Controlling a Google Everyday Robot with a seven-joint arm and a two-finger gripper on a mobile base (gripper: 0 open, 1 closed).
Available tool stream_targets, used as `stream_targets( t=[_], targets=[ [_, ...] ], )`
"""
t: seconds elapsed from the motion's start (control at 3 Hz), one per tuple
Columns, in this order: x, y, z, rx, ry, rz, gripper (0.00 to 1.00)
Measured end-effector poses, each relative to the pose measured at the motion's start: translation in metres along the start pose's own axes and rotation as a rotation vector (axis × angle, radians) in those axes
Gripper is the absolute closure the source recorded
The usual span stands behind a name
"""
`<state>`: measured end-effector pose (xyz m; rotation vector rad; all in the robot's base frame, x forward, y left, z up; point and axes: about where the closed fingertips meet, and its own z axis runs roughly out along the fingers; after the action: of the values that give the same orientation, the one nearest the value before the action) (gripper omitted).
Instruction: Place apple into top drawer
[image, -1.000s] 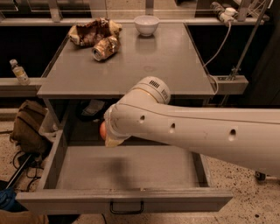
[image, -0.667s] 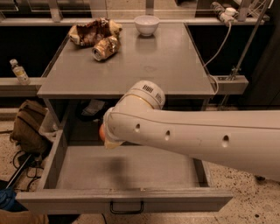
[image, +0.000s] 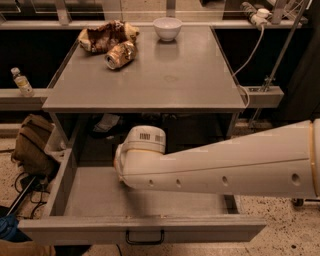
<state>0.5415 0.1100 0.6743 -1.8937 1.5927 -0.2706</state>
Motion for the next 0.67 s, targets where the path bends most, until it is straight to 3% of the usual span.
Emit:
stream_targets(
  t=[0.33,0.67],
  targets=[
    [0.0,0.0,0.0,0.0,0.0,0.0,1.0],
    [0.0059,0.0029,0.0048,0.01,-0.057,0.031,1.0]
  ],
)
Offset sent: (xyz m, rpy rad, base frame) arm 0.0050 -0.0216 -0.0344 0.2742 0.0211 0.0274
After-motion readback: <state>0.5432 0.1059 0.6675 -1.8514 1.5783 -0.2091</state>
